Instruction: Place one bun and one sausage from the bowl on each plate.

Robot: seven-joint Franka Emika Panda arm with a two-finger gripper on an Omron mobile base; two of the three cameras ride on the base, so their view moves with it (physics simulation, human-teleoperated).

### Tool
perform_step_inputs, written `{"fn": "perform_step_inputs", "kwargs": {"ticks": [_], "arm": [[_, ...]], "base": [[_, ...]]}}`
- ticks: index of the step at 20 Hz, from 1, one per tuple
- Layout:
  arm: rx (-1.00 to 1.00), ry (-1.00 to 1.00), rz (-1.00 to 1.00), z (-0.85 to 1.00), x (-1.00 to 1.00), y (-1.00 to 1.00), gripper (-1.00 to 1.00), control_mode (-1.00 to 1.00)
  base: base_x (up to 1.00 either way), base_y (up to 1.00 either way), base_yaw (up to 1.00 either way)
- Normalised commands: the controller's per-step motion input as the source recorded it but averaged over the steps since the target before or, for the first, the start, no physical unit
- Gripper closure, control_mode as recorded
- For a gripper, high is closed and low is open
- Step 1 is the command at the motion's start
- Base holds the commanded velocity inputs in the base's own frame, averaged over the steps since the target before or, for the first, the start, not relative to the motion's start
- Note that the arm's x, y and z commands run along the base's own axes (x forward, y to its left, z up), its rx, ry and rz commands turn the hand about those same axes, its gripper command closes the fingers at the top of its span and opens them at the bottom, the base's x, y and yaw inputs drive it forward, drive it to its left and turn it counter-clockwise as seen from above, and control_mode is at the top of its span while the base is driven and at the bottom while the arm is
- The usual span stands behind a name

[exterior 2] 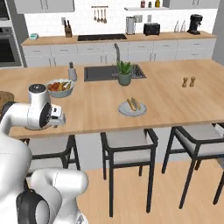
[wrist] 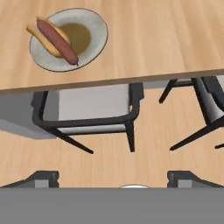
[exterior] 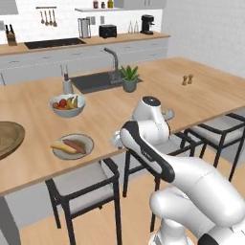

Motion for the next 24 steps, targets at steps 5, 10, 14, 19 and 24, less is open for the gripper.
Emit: {"fn": "perform_step_inputs", "kwargs": {"ticks": [5, 10, 14, 19, 24], "arm": [[0.00, 0.00, 0.00, 0.00, 0.00, 0.00, -1.00, 1.00], [0.00, 0.00, 0.00, 0.00, 0.00, 0.00, -1.00, 1.00], [0.00, 0.00, 0.00, 0.00, 0.00, 0.00, -1.00, 1.00], [0.00, 0.00, 0.00, 0.00, 0.00, 0.00, -1.00, 1.00], [0.00, 0.00, 0.00, 0.00, 0.00, 0.00, -1.00, 1.00]], "base": [[-0.05, 1.00, 0.00], [0.00, 1.00, 0.00], [0.27, 1.00, 0.00], [0.84, 0.94, 0.00], [0.91, 0.36, 0.00]]}}
